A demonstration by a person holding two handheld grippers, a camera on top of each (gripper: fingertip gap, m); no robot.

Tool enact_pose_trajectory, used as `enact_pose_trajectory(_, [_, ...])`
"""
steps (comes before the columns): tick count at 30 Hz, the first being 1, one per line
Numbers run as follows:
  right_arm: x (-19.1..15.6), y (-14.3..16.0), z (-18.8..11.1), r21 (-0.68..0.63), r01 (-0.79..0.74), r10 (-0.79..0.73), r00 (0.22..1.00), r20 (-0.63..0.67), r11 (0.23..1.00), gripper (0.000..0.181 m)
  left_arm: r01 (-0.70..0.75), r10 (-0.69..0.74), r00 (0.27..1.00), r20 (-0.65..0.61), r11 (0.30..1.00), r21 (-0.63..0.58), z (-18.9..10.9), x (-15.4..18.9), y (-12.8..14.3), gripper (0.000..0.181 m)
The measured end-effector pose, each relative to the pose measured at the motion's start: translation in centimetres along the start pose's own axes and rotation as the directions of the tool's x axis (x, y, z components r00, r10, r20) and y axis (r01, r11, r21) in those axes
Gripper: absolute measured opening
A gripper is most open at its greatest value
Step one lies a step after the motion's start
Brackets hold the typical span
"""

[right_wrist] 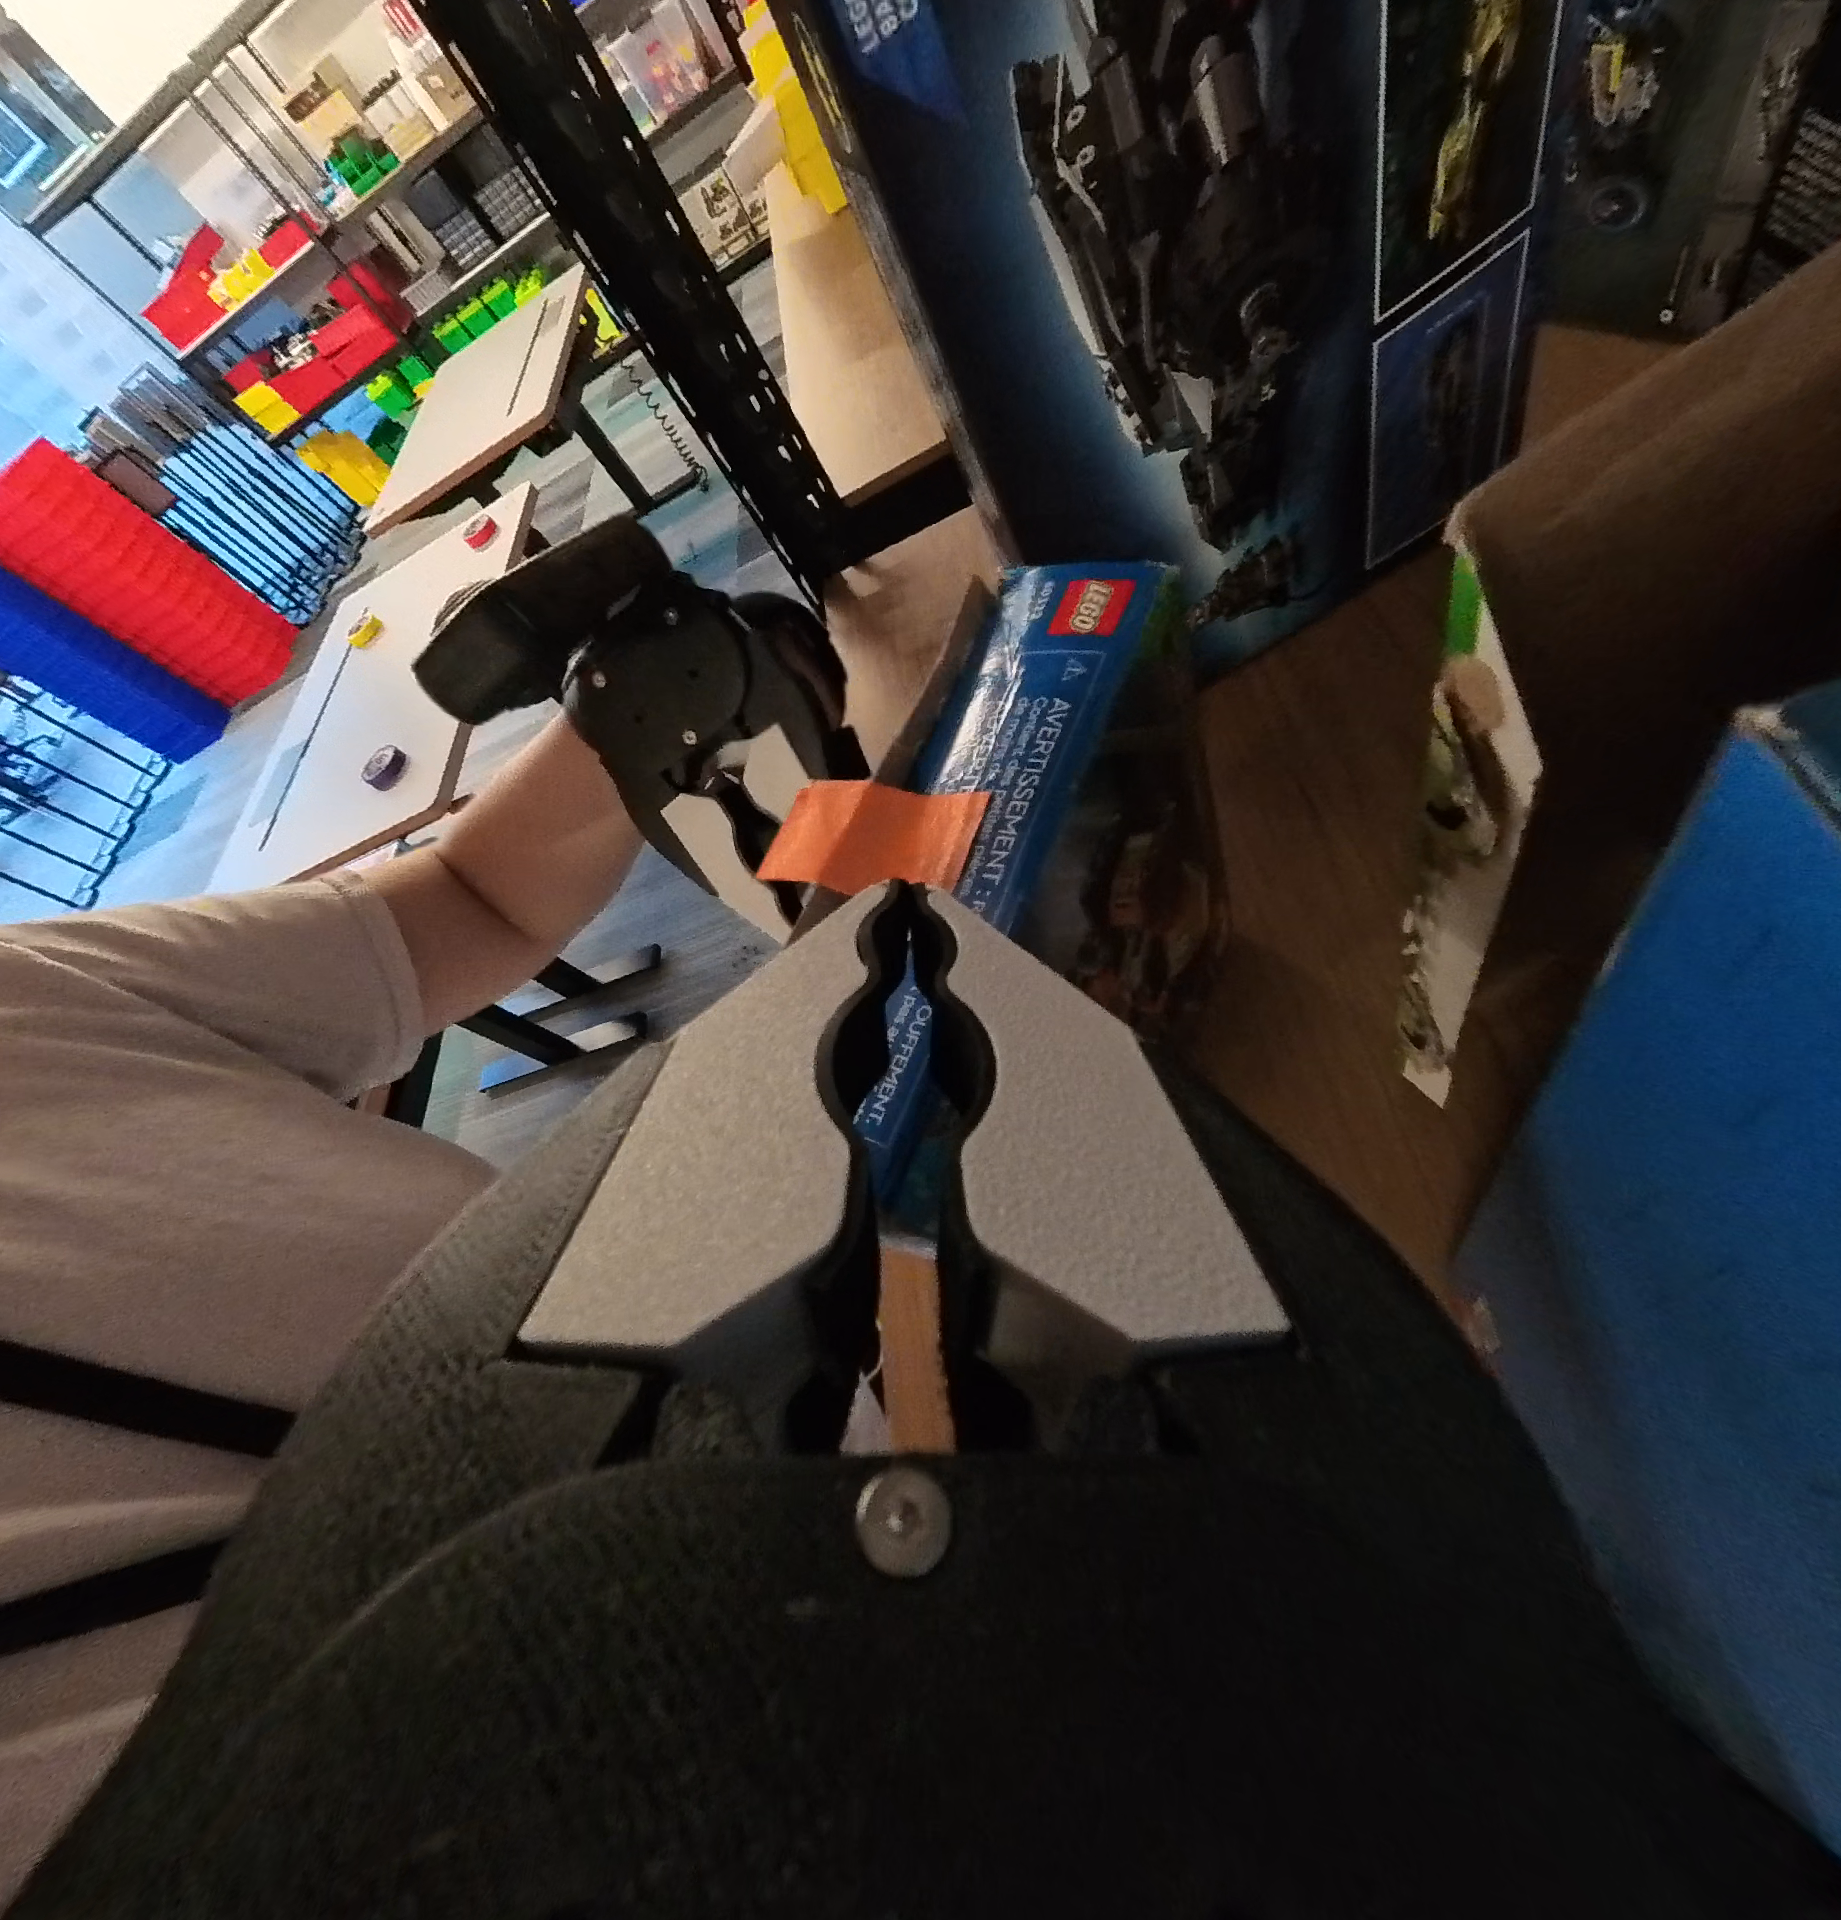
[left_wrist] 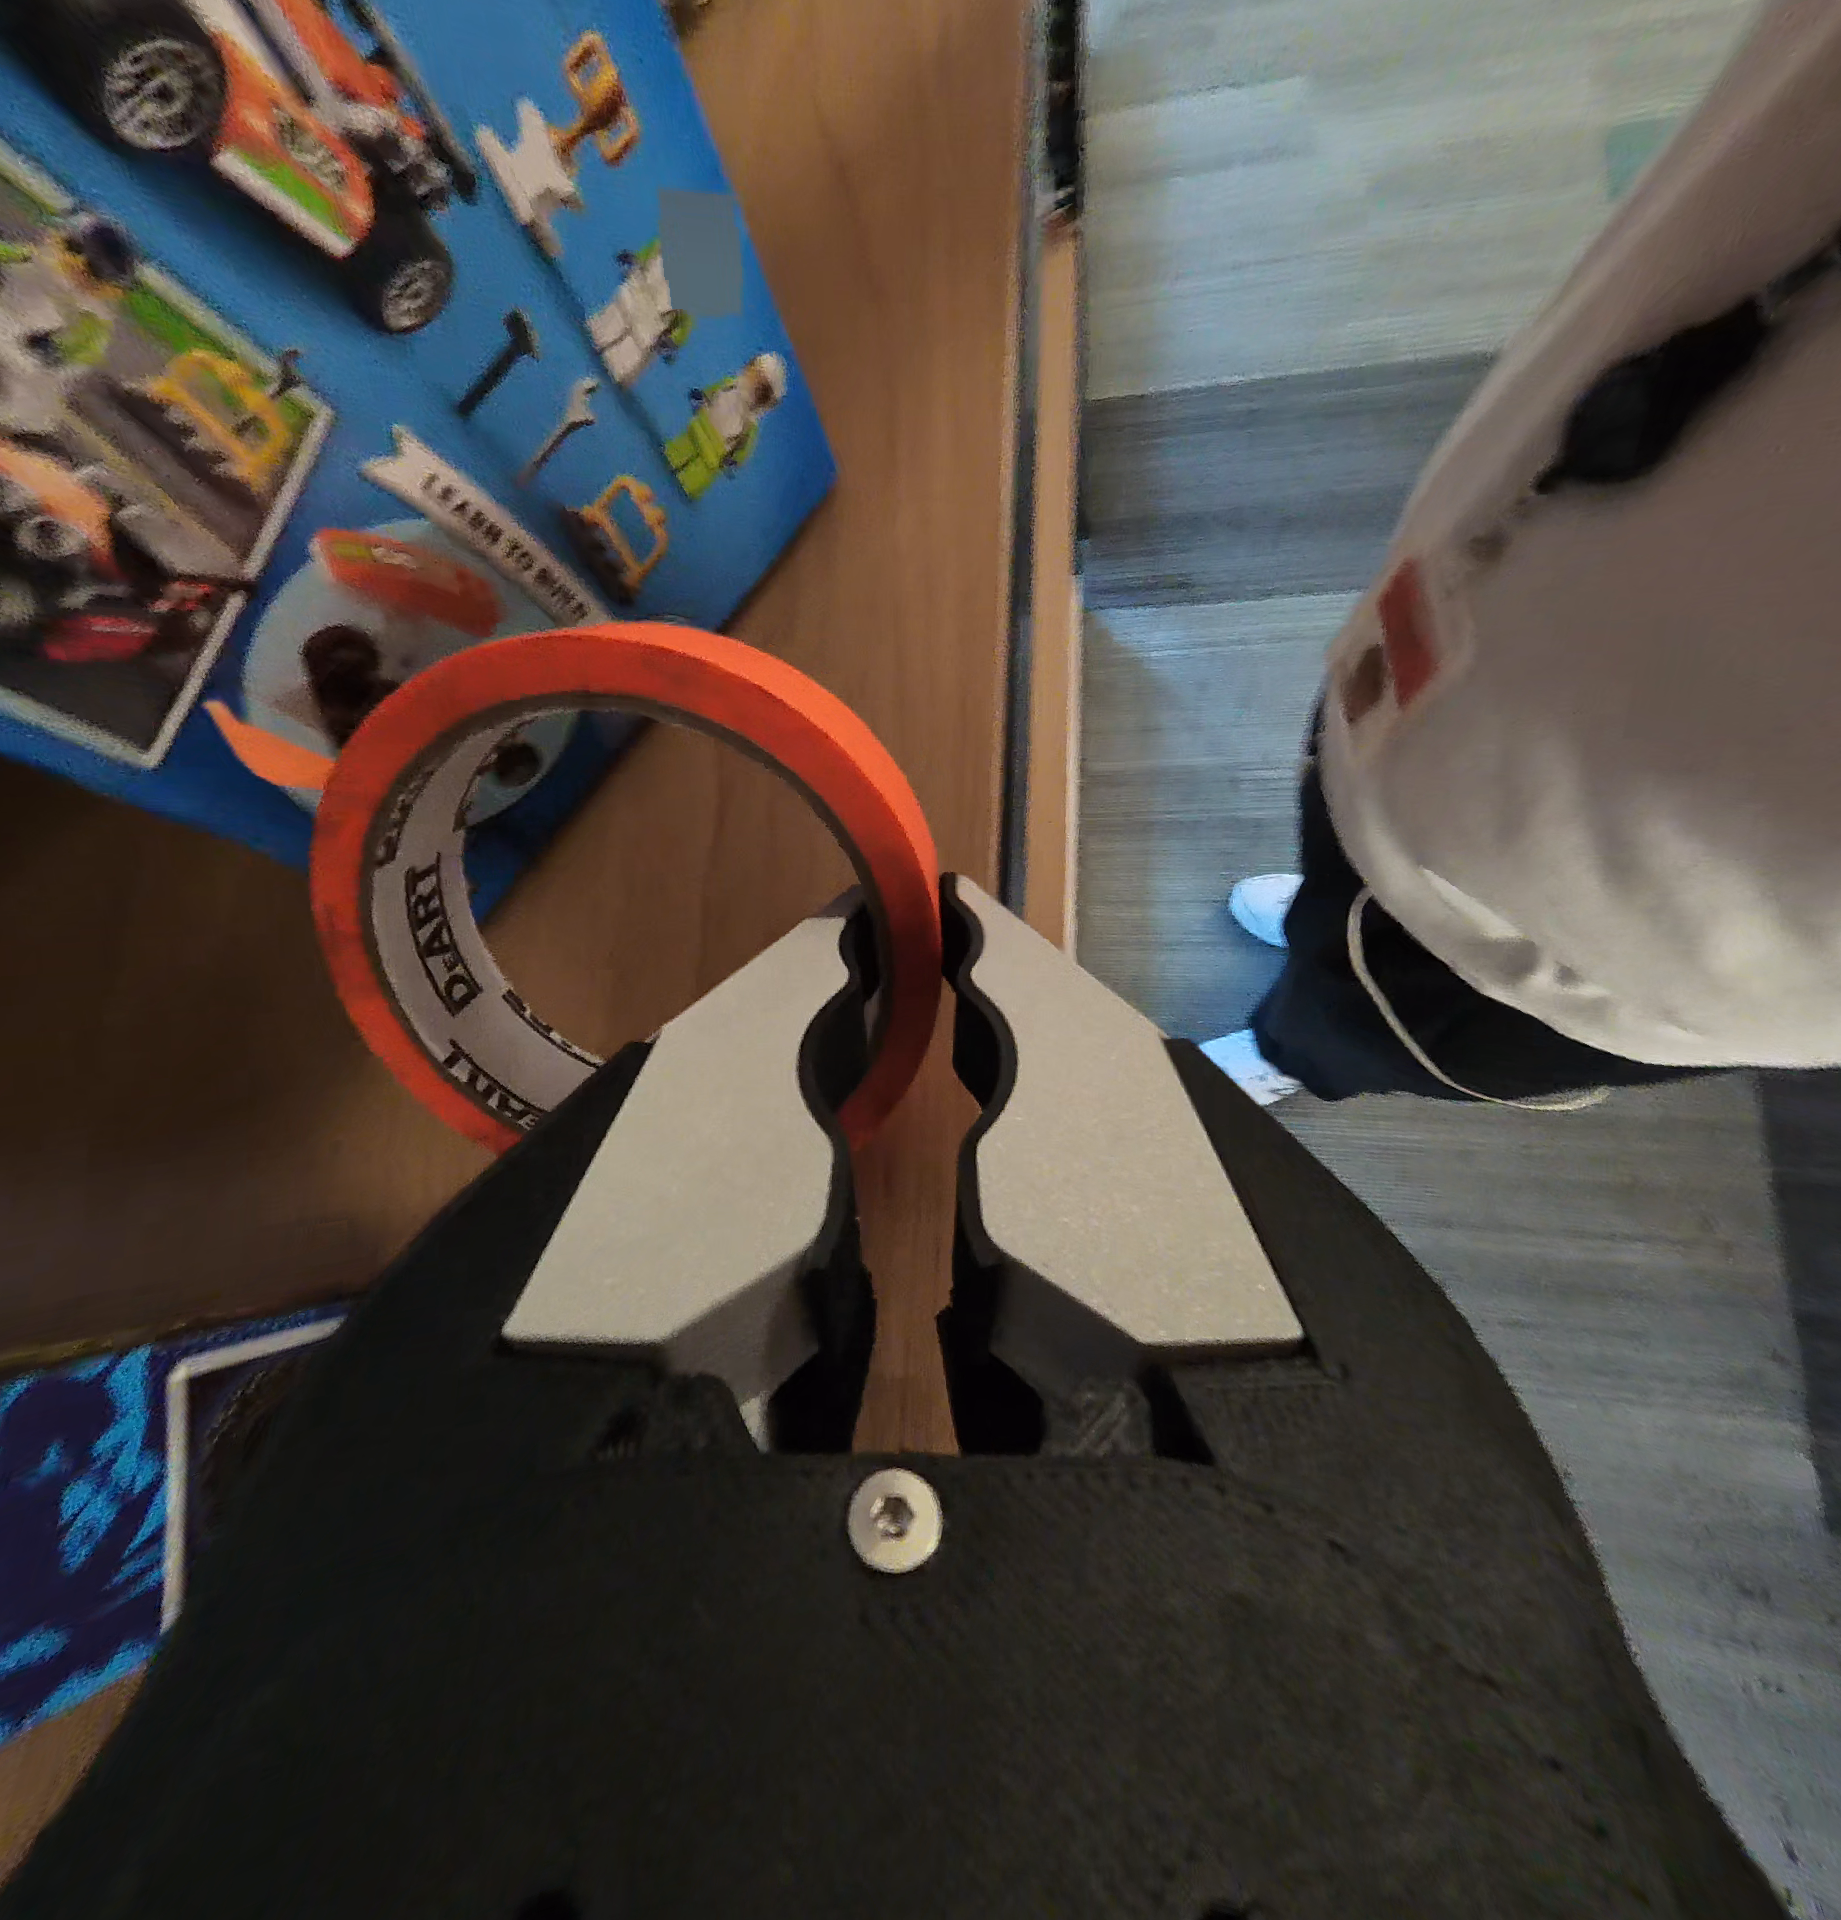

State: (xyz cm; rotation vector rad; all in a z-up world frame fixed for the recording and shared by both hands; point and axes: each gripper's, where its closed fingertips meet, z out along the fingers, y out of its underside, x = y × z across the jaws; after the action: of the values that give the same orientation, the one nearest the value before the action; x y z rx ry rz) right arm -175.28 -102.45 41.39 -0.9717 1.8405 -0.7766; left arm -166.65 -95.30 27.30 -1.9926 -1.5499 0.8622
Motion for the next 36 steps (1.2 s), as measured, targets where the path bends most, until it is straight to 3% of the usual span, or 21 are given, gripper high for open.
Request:
enact_pose_trajectory(8, [-0.8, -0.7, -0.6, 0.071, 0.107, -0.106, 0.994, -0.01, 0.992, 0.001, 0.037, -0.007, 0.992, 0.123, 0.968, -0.248, -1.0, -0.2, 3.2, 0.008])
enact_pose_trajectory(13, [-2.3, -1.1, -3.2, 0.212, 0.285, -0.246, 0.95, -0.192, 0.935, 0.041, 0.102, -0.025, 0.983, 0.184, 0.9, -0.423, -3.0, 0.0, 5.2, 0.008])
enact_pose_trajectory(17, [-2.0, 1.2, -5.3, 0.312, 0.384, -0.233, 0.873, -0.428, 0.869, 0.094, 0.212, -0.098, 0.965, 0.242, 0.836, -0.506, -5.1, 0.0, 7.4, 0.008])
enact_pose_trajectory(20, [-0.8, 3.7, -4.5, 0.337, 0.376, -0.178, 0.851, -0.495, 0.863, 0.107, 0.323, -0.189, 0.937, 0.294, 0.789, -0.523, -6.9, -0.5, 9.3, 0.008])
enact_pose_trajectory(24, [0.4, 5.1, -1.1, 0.347, 0.291, -0.111, 0.883, -0.456, 0.891, 0.101, 0.468, -0.343, 0.881, 0.326, 0.731, -0.496, -8.3, -1.2, 11.1, 0.008])
enact_pose_trajectory(25, [0.4, 5.3, -0.3, 0.335, 0.292, -0.122, 0.886, -0.447, 0.896, 0.09, 0.505, -0.374, 0.861, 0.346, 0.712, -0.488, -8.6, -1.5, 11.4, 0.008])
enact_pose_trajectory(27, [0.6, 5.6, 0.4, 0.301, 0.319, -0.155, 0.873, -0.463, 0.899, 0.048, 0.578, -0.442, 0.815, 0.375, 0.675, -0.459, -9.0, -1.9, 11.9, 0.009])
enact_pose_trajectory(31, [0.6, 6.0, 0.2, 0.278, 0.308, -0.172, 0.89, -0.423, 0.91, 0.04, 0.62, -0.492, 0.781, 0.386, 0.688, -0.378, -8.8, -2.7, 11.8, 0.014])
enact_pose_trajectory(36, [0.4, 7.2, -1.5, 0.223, 0.291, -0.215, 0.926, -0.311, 0.931, 0.039, 0.63, -0.429, 0.737, 0.522, 0.716, -0.302, -10.2, -4.0, 11.9, 0.055])
